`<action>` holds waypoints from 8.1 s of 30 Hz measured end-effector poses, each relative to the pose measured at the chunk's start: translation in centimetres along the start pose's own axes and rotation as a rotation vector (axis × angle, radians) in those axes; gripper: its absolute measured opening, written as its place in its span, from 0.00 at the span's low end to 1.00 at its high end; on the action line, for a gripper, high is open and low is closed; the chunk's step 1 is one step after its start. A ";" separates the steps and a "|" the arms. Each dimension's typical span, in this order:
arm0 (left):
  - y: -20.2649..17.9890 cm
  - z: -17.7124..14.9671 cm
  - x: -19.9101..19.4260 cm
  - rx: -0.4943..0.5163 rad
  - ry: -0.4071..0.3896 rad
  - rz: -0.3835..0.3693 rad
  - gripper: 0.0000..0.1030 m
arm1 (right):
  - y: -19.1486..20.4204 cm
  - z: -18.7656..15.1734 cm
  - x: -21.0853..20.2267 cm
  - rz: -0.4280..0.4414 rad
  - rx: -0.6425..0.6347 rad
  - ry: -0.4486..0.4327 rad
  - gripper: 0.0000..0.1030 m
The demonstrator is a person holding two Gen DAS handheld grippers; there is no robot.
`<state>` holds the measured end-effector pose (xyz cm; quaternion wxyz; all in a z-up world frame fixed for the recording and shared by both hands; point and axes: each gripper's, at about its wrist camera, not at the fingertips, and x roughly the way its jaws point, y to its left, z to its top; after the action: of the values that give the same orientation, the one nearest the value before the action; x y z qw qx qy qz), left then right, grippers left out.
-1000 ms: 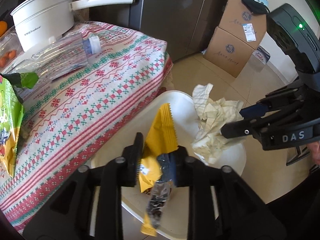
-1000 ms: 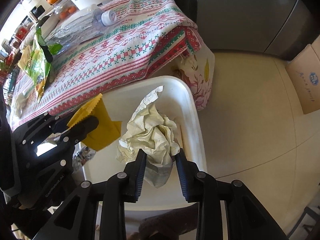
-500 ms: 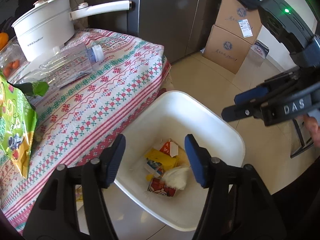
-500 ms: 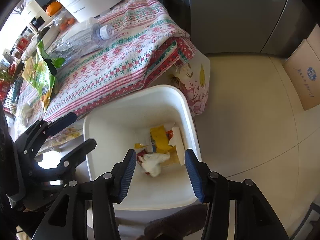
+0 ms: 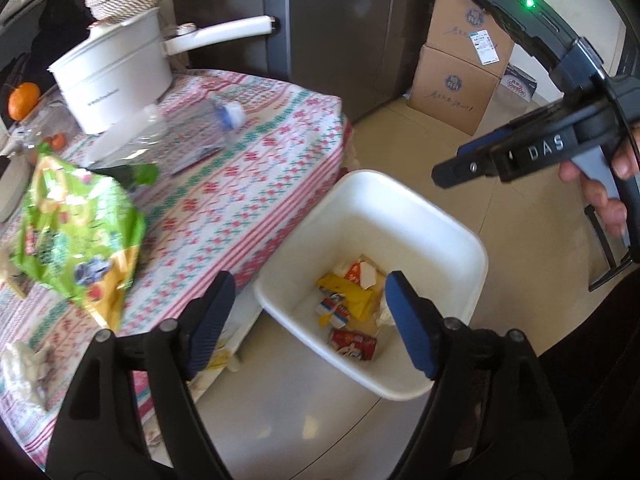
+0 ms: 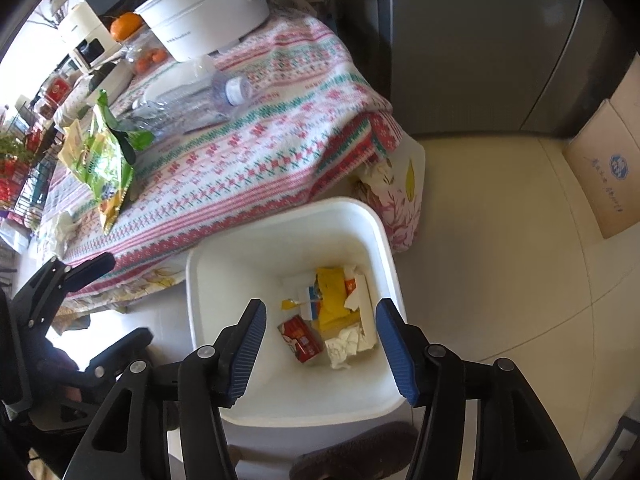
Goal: Collect trash
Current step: 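Move both grippers back to the table and grasp the white tissue with the left gripper, then grasp the green onion-rings bag with the right gripper while the left gripper holds the tissue, then carry the tissue and green bag over the white bin and open both grippers, then move the left gripper back to the table and grasp the yellow-white snack wrapper, then grasp the green celery stalk with the right gripper while the left gripper holds the wrapper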
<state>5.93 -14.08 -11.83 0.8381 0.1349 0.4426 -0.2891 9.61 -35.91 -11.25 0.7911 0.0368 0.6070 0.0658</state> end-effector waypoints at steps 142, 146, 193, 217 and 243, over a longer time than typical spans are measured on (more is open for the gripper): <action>-1.7 2.0 3.2 -0.024 0.121 -0.129 0.10 | 2.5 -3.3 -3.8 0.176 -0.105 -0.089 0.02; -2.7 1.5 5.1 0.015 0.144 -0.127 0.13 | 1.5 -3.2 -2.1 0.151 -0.083 -0.040 0.03; 18.2 0.2 -3.3 -0.394 0.013 0.360 0.79 | 8.7 2.8 0.2 0.049 -0.114 -0.079 0.69; 33.2 -2.7 -0.8 -0.688 -0.071 0.572 0.11 | 16.9 7.6 6.3 0.035 -0.159 -0.042 0.70; 26.0 -6.3 -9.3 -0.507 -0.016 0.314 0.04 | 29.4 11.8 13.7 0.058 -0.310 -0.097 0.69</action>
<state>13.30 13.04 -8.62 0.8830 -0.0145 0.4677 -0.0373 22.72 -4.59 -17.20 0.8133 -0.0651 0.5495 0.1798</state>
